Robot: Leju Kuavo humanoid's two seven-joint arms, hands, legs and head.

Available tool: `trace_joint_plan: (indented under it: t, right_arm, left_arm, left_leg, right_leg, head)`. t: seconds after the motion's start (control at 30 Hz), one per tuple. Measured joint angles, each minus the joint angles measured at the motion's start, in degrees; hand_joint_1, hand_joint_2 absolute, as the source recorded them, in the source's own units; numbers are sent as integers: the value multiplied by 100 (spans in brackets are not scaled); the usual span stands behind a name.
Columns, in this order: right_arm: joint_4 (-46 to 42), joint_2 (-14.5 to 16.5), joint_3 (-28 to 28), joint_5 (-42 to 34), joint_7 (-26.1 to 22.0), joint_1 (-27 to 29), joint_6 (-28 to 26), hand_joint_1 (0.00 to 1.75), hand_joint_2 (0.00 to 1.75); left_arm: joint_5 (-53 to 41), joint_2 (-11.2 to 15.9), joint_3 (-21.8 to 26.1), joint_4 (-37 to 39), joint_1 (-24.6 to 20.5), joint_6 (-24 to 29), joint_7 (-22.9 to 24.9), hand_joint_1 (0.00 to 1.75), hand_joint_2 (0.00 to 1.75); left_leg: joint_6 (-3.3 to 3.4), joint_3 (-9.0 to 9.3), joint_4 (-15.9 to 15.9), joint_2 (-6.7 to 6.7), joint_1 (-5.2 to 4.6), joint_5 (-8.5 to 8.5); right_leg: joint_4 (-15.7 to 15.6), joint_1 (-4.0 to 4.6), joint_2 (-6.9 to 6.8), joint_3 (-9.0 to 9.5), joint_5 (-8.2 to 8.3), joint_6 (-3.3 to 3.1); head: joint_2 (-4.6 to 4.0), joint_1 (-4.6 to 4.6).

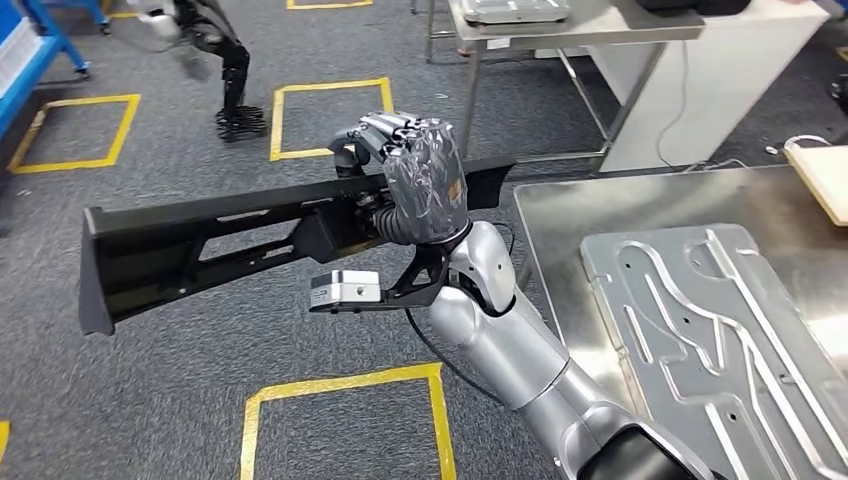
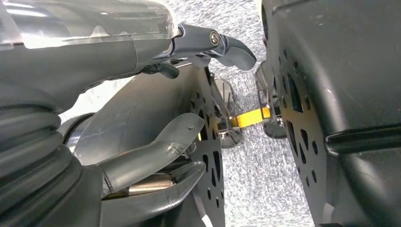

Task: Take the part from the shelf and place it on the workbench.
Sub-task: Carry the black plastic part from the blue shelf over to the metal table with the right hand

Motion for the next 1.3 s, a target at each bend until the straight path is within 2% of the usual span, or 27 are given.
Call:
trace_joint_plan:
  t: [0.03,0.1,0.17,0.23,0.3,0.37,0.43,0.47,0.5,0.53,0.6,0.67,0.7,0.73,0.77,0.8,0.87,0.9,0.93,0.97,1.0,1.07,1.13,1.17,1.23,1.27,1.3]
  right_arm:
    - [4,0,-1,-2,1,-4,-1,175,175]
    - [7,7,-4,-10,4,-22,-2,175,175]
    - [14,23,-10,-20,9,-35,-3,175,175]
    - [22,36,-22,-23,12,-42,-4,175,175]
    - [26,44,-33,-20,12,-58,-3,175,175]
    - [31,54,-38,-14,12,-78,1,175,175]
    - [51,54,-39,-7,12,-76,7,175,175]
    - [63,50,-40,-3,12,-73,11,175,175]
    - [72,46,-43,1,12,-72,15,175,175]
    - [74,44,-48,4,12,-74,18,175,175]
    - [70,37,-64,4,12,-84,30,175,175]
    - [62,22,-79,5,15,-87,52,175,175]
    - [52,4,-88,5,18,-80,61,175,175]
    - [37,-16,-99,6,21,-67,66,175,175]
    - [16,-43,-119,5,22,-54,65,175,175]
    - [-3,-71,-142,5,24,-46,66,175,175]
    - [-42,-114,-184,4,32,-35,66,175,175]
    - [-57,-134,-198,4,40,-22,66,175,175]
    - [-70,-157,-213,4,50,1,66,175,175]
    - [-80,-187,-227,4,58,28,66,175,175]
    - [-91,-217,-243,4,63,51,67,175,175]
    - [-134,-270,-284,4,67,73,68,175,175]
    - [-199,-299,-327,3,67,76,70,175,175]
    - [-231,-314,-347,3,68,79,72,175,175]
    - [-279,-356,-384,2,70,90,76,175,175]
    - [-299,-377,-401,2,71,97,77,175,175]
    - [-320,-395,-418,2,72,101,78,175,175]
  left_arm:
    - [-1,-1,0,0,-4,5,2,0,175]
    - [-1,-2,0,-1,-11,22,3,0,175]
    - [3,-2,0,-1,-13,37,0,0,175]
    - [11,-3,0,-1,-15,42,-3,0,175]
    - [16,-2,1,-2,-17,42,-3,0,175]
    - [16,0,2,-2,-14,41,0,0,175]
    - [16,2,2,-2,-12,49,4,0,175]
    - [16,3,2,-2,-13,52,5,0,175]
    - [15,3,2,-2,-11,56,8,0,175]
    - [14,3,3,-2,-9,59,13,0,175]
    - [10,6,5,-1,1,69,23,0,175]
    - [5,11,7,0,18,87,36,0,175]
    - [7,13,8,0,26,101,43,0,175]
    - [10,9,9,-1,31,115,48,0,175]
    - [14,7,10,-1,33,128,56,0,175]
    - [16,3,11,-2,32,138,65,0,175]
    - [16,3,13,-2,36,148,86,0,175]
    - [15,3,14,-2,37,150,93,0,175]
    - [14,4,15,-2,38,152,100,0,175]
    - [12,4,15,-2,38,154,103,0,175]
    - [9,5,15,-2,37,154,104,0,175]
    - [1,4,15,-2,33,155,98,0,175]
    - [-10,4,16,-2,27,155,89,0,175]
    - [-18,5,16,-2,26,154,84,0,175]
    - [-37,6,17,-2,21,152,79,0,175]
    - [-44,7,17,-2,18,152,77,0,175]
    - [-50,7,17,-2,16,149,73,0,175]
  left_leg:
    - [-15,4,31,64,0,-27]
    - [-62,2,92,171,-22,-83]
    - [-120,3,122,261,-48,-112]
    - [-177,21,129,324,-44,-145]
    - [-226,-35,310,159,-20,-312]
    - [-260,-314,939,-99,-2,-663]
    - [-275,-648,1640,-190,0,-914]
    - [-272,-711,1761,-203,0,-889]
    - [-260,-671,1666,-215,-1,-759]
    - [-238,-540,1373,-247,0,-547]
    - [-176,-226,639,-496,9,-175]
    - [-131,-74,249,-731,10,-90]
    - [-118,-61,209,-757,6,-101]
    - [-103,-50,162,-695,15,-95]
    - [-84,-36,123,-624,25,-70]
    - [-60,-12,77,-548,40,-43]
    - [-21,17,24,-379,45,-15]
    - [-9,16,23,-297,41,-16]
    - [-3,12,26,-210,37,-20]
    - [-1,10,31,-128,36,-26]
    - [-5,8,38,-52,37,-33]
    - [-30,15,68,82,36,-65]
    - [-85,17,108,184,6,-112]
    - [-116,22,122,227,-10,-131]
    - [-174,50,117,318,-26,-150]
    - [-203,61,129,309,-17,-181]
    - [-229,47,196,232,-5,-253]
  right_leg:
    - [-360,3,-74,204,181,-4]
    - [-989,57,-258,549,387,-71]
    - [-1152,112,-297,615,386,-164]
    - [-1172,97,-182,610,410,-236]
    - [-1203,59,-75,628,434,-307]
    - [-1216,45,39,632,450,-354]
    - [-1211,53,171,628,457,-371]
    - [-1205,58,243,629,458,-373]
    - [-1195,61,319,630,459,-373]
    - [-1184,62,397,632,458,-373]
    - [-1158,60,541,612,464,-354]
    - [-1145,30,666,543,496,-290]
    - [-1154,14,732,509,524,-241]
    - [-1170,4,787,489,547,-196]
    - [-1167,14,739,475,545,-158]
    - [-1096,31,613,437,488,-130]
    - [-616,43,247,211,193,-90]
    - [-262,31,135,43,14,-70]
    - [54,14,86,-107,-110,-48]
    - [229,-1,60,-184,-143,-30]
    - [196,-15,37,-153,-73,-17]
    - [-412,-27,-93,200,247,-17]
    - [-1021,23,-277,538,433,-67]
    - [-1159,50,-321,604,447,-96]
    - [-1186,66,-233,596,439,-153]
    - [-1199,52,-183,601,445,-178]
    - [-1211,32,-130,608,453,-212]
  head:
    - [0,0]
    - [0,-1]
    - [0,-2]
    - [0,-2]
    - [0,-4]
    - [0,-5]
    - [0,-5]
    - [0,-5]
    - [0,-5]
    - [0,-5]
    - [0,-5]
    - [0,-5]
    - [0,-5]
    - [0,-6]
    - [0,-3]
    - [0,8]
    - [0,33]
    - [0,44]
    - [0,44]
    - [0,44]
    - [0,45]
    - [0,45]
    - [0,44]
    - [0,42]
    - [0,39]
    - [0,40]
    - [0,40]
